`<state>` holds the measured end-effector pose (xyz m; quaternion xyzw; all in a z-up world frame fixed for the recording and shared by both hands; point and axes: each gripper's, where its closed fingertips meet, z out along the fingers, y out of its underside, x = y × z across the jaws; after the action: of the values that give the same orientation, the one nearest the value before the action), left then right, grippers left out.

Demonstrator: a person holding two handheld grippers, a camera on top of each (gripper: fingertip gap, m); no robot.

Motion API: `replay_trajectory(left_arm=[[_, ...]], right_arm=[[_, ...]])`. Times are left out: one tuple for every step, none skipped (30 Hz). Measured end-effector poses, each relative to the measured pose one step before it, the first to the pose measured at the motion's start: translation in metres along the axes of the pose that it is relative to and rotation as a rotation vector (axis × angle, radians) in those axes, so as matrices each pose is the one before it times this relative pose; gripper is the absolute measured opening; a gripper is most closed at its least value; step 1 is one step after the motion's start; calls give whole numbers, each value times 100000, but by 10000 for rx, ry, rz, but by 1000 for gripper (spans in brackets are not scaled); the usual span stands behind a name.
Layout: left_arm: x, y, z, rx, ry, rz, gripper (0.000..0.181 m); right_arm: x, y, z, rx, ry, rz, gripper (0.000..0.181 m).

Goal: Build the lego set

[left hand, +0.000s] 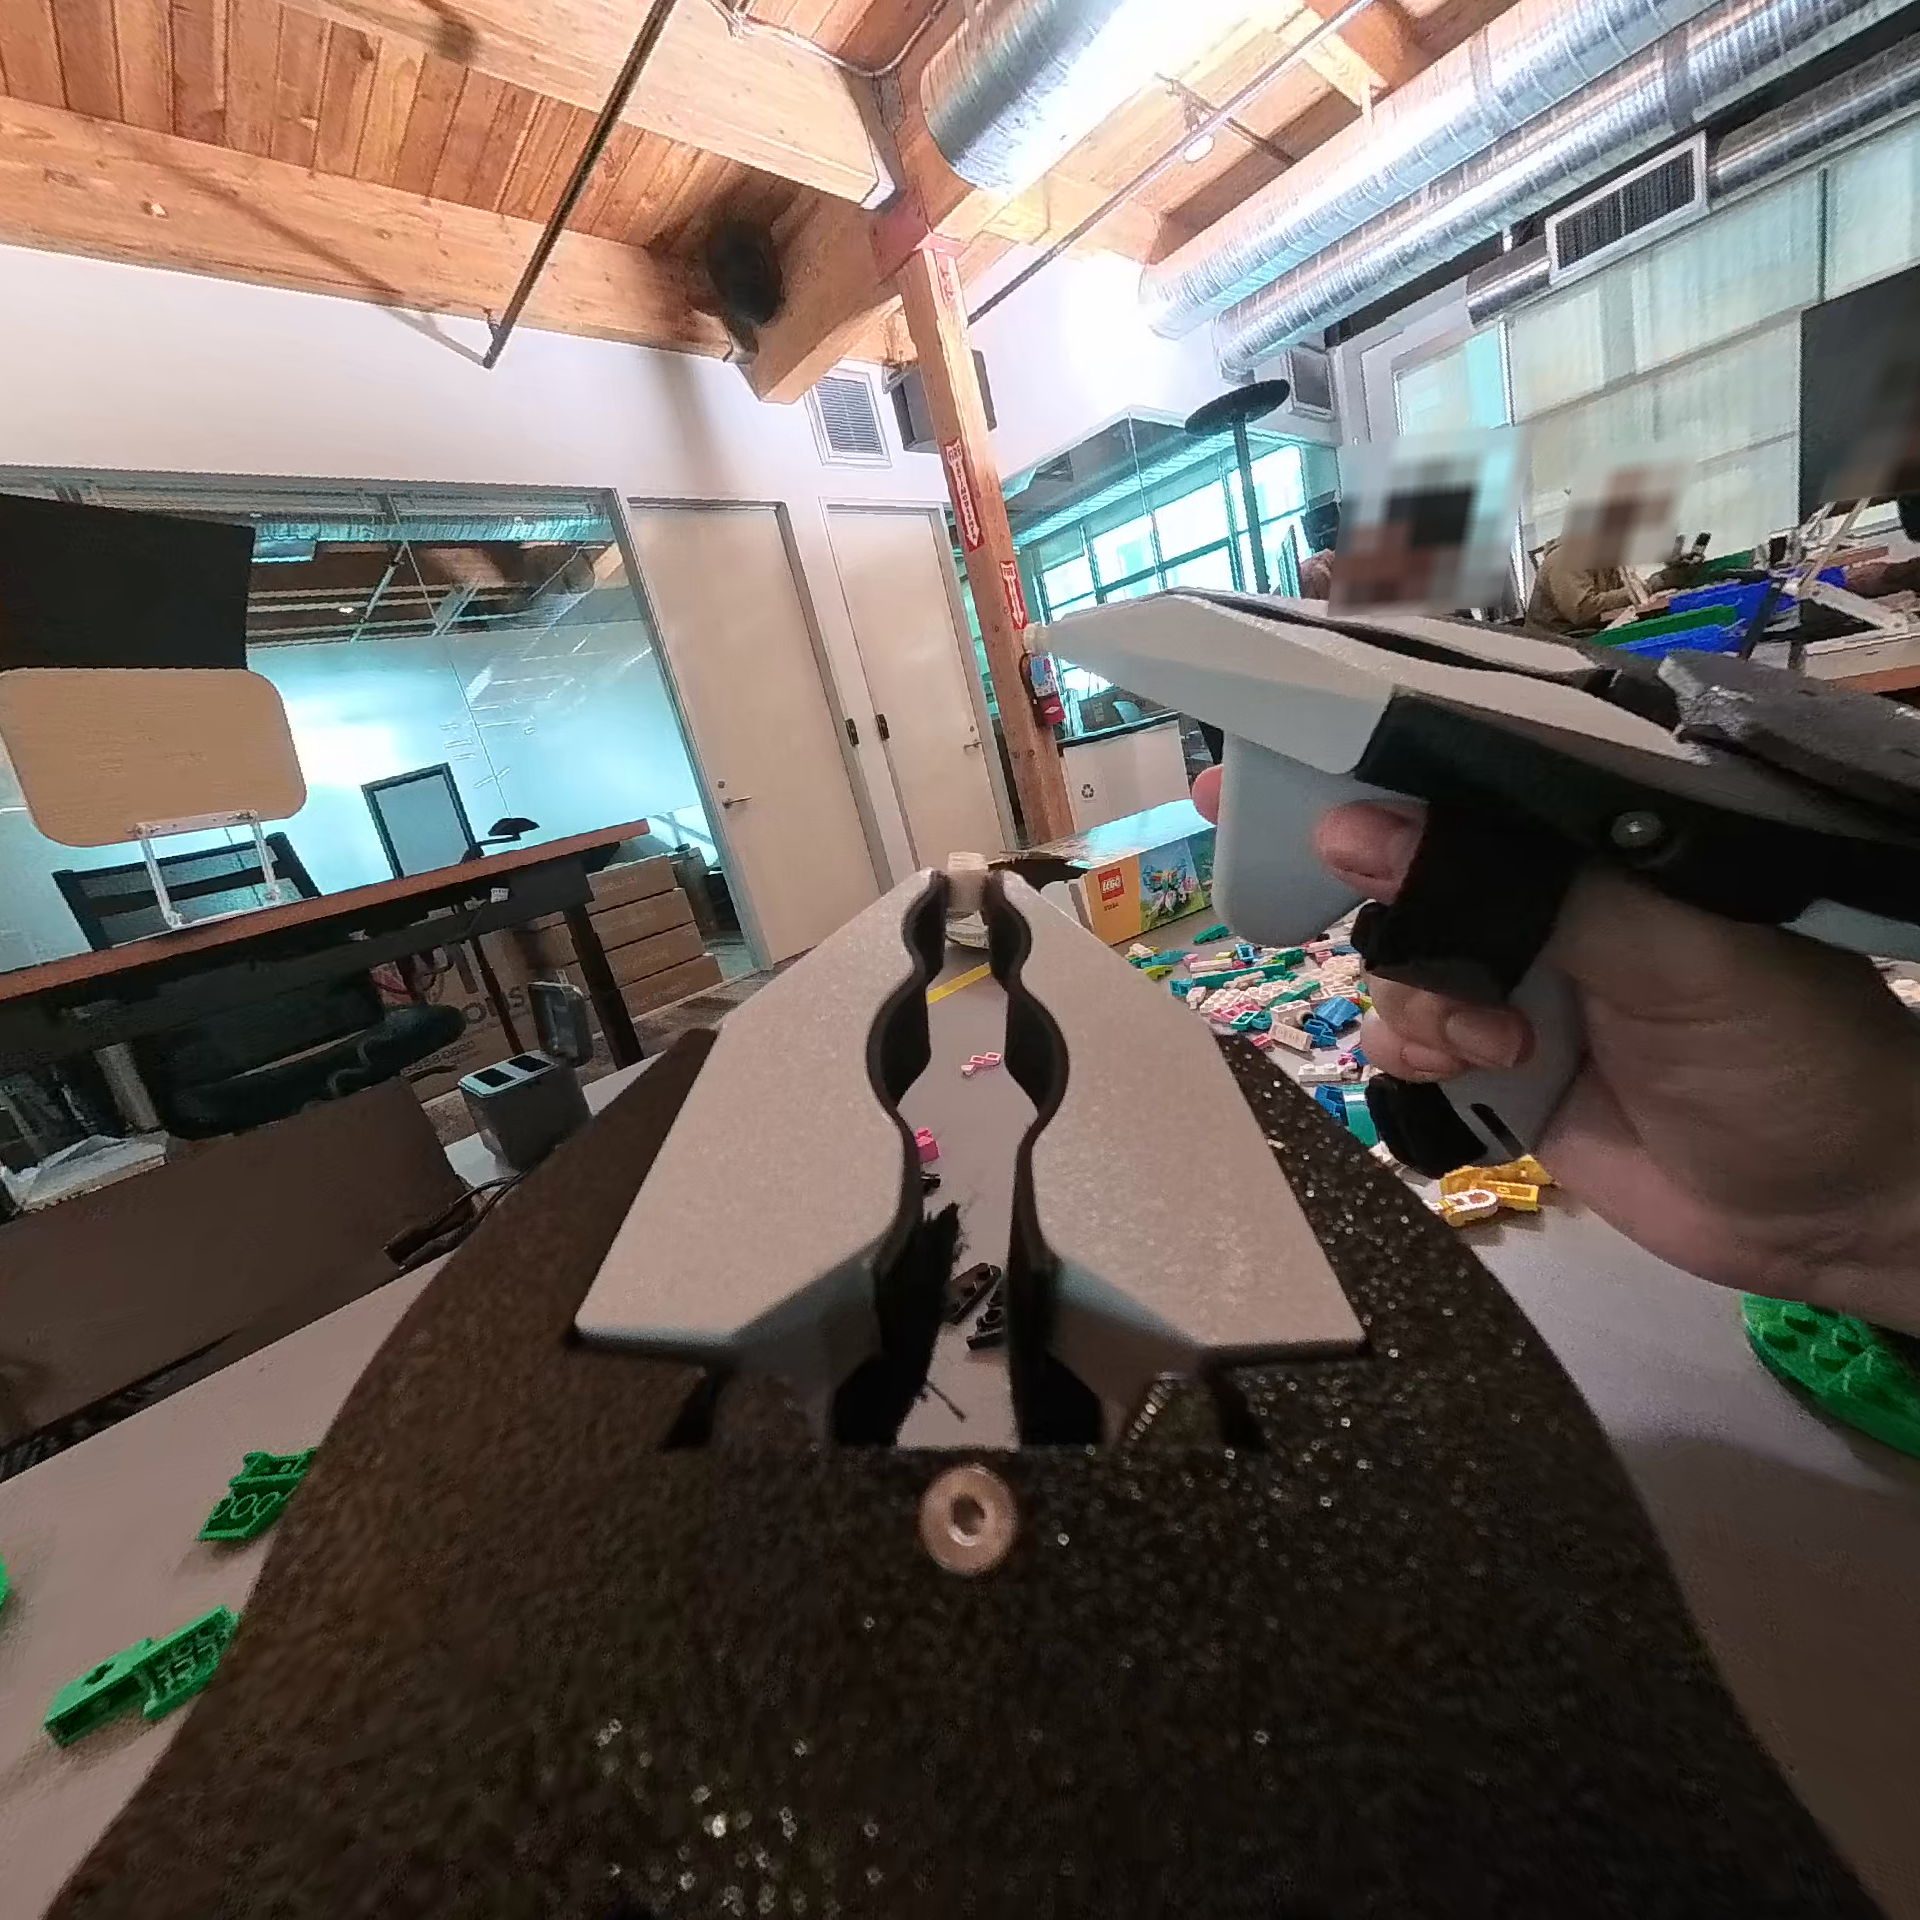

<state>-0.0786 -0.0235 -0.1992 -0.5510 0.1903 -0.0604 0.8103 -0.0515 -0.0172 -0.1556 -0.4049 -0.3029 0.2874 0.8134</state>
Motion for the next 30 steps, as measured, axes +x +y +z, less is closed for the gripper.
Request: replay_trajectory(left_arm=[[21,13,7,-7,8,-5,5],[6,7,7,-3,6,-1,5],[3,0,0,0,2,0,5],[3,-8,-6,3,1,1,5],[-3,-11,4,1,1,2,5],[9,2,2,-2,0,0,5],[5,-5,-8,1,2,1,5],[1,-6,6,3,-1,9,5],[-16,-6,3,5,-7,9,5],[-61,-19,-4,12,-33,14,5],[-180,-48,-24,16,-90,31,5],[-316,-23,-52,8,-155,33,5],[-434,-36,-72,20,-192,2,5],[-534,-63,-74,38,-211,-39,5],[-632,-54,-79,38,-223,-71,5],[-666,6,-61,12,-212,-101,5],[-636,95,-55,-17,-173,-96,5],[-640,200,-36,-50,-184,-75,5],[-657,183,-24,-60,-200,-88,5],[-568,46,-38,-6,-158,-122,5],[-436,-2,-38,29,-116,-114,5],[-289,61,-7,-12,-83,-129,5],[-96,96,26,-27,-21,-145,5],[94,35,46,-9,45,-73,5],[212,19,41,-10,70,56,5],[269,-5,16,-2,73,120,5],[287,-37,16,10,93,108,5],[274,-26,-2,5,92,101,5],[226,-12,14,6,76,119,5],[160,62,47,-22,61,110,5]], right_arm=[[13,13,9,-8,1,7,4],[4,27,1,-12,1,16,4],[3,37,13,-20,-3,16,4],[-21,46,17,-21,-6,10,4],[-19,25,12,-17,-11,0,4],[-44,17,17,-7,-18,-1,4],[-54,9,13,-9,-27,8,4],[-91,33,41,-27,-46,24,4],[-130,90,68,-61,-74,44,4],[-136,190,97,-122,-75,46,4],[-62,260,102,-158,-21,23,4],[-100,328,127,-201,-79,-6,4],[-187,440,204,-329,-200,23,4],[-8,369,202,-457,-157,188,3],[41,231,70,-488,-185,328,4],[-166,461,-197,-716,-327,488,4],[-540,976,-483,-1075,-508,725,4],[-1337,1485,-713,-1283,-941,760,4],[-1692,1758,-774,-1234,-1036,620,4],[-1373,1853,-641,-1112,-654,355,4],[-1199,1918,-447,-1061,-443,-65,4],[-866,1852,-234,-1087,-195,-389,4],[-502,1354,-48,-787,43,-668,4],[-358,981,100,-570,57,-713,4],[-295,763,241,-445,-43,-485,4],[-499,554,299,-303,-295,-227,4],[-463,289,235,-179,-337,-73,4],[-302,136,147,-141,-249,-103,4],[-151,183,89,-222,-148,-198,4],[-90,316,75,-322,-122,-294,4]])
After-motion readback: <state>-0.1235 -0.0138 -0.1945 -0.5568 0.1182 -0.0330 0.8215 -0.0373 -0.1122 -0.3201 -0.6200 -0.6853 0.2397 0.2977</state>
